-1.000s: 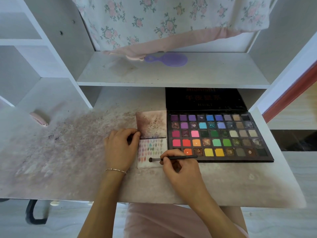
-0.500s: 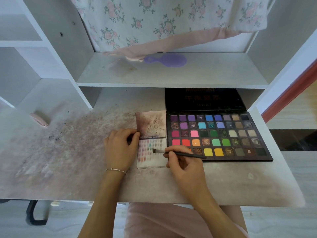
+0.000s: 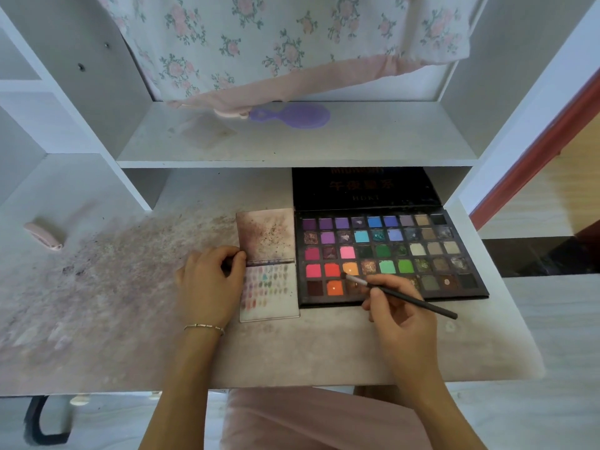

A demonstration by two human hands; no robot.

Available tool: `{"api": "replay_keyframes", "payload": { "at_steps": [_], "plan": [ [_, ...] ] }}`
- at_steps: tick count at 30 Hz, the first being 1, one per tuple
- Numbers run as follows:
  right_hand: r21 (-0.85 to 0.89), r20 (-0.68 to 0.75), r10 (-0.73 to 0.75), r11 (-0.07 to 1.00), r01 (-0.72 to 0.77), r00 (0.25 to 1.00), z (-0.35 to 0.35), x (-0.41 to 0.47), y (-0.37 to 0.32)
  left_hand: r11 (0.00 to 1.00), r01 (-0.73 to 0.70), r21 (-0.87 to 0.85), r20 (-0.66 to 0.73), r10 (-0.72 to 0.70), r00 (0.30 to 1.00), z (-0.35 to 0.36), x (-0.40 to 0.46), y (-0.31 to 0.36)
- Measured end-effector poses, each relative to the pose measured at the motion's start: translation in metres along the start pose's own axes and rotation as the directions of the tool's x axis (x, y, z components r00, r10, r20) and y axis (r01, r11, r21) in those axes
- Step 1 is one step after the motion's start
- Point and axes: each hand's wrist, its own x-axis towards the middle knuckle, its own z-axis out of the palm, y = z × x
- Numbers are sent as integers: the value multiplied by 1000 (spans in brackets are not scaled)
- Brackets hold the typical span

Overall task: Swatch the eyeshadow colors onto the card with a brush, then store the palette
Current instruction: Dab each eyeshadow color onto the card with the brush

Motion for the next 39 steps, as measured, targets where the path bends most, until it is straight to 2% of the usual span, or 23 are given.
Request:
{"api": "replay_keyframes", "payload": {
  "at_steps": [7,12,20,39],
  "plan": [
    [-191,-184,-50,982,14,982,-48,10,8,1000,17,8,-9,-16,1000,1,-1,1],
    [-224,-278,-68,975,5,958,-58,13,12,1000,13,3,-2,-13,1000,1,-1,1],
    [-308,-147,-24,951,-23,989,-56,15,15,1000,3,13,-7,-2,1000,2,-1,1],
    [-284,-204,-28,958,-32,979,-53,14,10,1000,-2,14,4,2,1000,1,-2,0]
  ]
}}
